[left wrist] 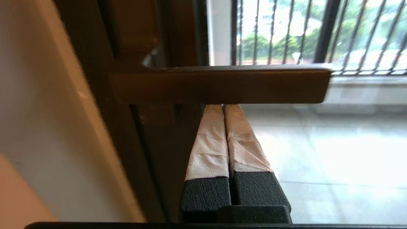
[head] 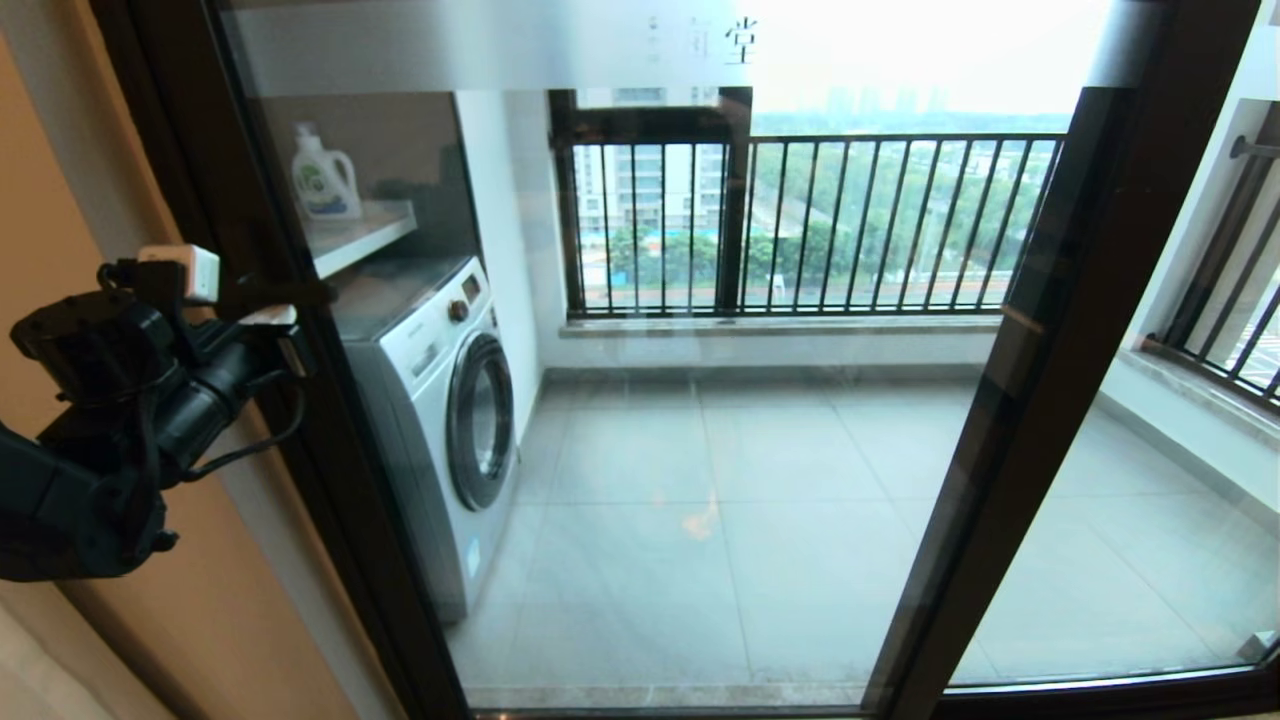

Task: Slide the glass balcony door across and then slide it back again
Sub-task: Open the slid door

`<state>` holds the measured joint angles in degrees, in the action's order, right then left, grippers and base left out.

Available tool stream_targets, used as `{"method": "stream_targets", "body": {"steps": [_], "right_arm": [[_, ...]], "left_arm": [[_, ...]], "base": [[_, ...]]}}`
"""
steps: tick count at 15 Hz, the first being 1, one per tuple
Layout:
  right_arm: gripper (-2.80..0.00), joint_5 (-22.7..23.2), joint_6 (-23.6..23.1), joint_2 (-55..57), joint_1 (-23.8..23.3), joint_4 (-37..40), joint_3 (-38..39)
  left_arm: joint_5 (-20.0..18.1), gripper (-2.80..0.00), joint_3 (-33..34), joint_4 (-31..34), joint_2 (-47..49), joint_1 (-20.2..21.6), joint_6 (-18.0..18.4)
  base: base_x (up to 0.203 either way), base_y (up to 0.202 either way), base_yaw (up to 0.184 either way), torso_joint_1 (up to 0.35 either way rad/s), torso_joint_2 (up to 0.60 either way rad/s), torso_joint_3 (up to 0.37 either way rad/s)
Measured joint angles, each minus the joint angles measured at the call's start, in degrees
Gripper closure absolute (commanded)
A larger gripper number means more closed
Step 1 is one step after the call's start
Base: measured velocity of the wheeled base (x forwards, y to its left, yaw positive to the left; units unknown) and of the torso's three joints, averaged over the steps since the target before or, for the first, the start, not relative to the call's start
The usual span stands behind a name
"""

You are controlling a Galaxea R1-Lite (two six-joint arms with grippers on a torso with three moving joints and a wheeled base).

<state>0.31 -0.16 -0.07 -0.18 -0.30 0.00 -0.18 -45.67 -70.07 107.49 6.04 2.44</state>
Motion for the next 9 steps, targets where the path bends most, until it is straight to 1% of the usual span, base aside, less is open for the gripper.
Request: {"method": "stream_targets", "body": {"steps": [2, 4, 7, 9], "right_arm": [[0.00, 0.0, 0.0, 0.0, 0.0, 0.0, 0.0], [0.00, 0.0, 0.0, 0.0, 0.0, 0.0, 0.0], [0.00, 0.0, 0.0, 0.0, 0.0, 0.0, 0.0], [0.00, 0.0, 0.0, 0.0, 0.0, 0.0, 0.0]], "left_arm": [[1.5, 0.00, -1.6, 3.2, -1.2, 2.2, 2.6], [3.5, 0.00, -4.9, 5.3, -1.4, 3.7, 2.9], [2.7, 0.00, -5.2, 6.3, -2.9, 4.6, 2.9], [2.5, 0.00, -5.2, 8.6, -4.4, 4.7, 2.8]], "base": [[0.000, 0.000, 0.000, 0.000, 0.00, 0.000], [0.000, 0.000, 0.000, 0.000, 0.00, 0.000], [0.000, 0.000, 0.000, 0.000, 0.00, 0.000], [0.000, 0.000, 0.000, 0.000, 0.00, 0.000]]}}
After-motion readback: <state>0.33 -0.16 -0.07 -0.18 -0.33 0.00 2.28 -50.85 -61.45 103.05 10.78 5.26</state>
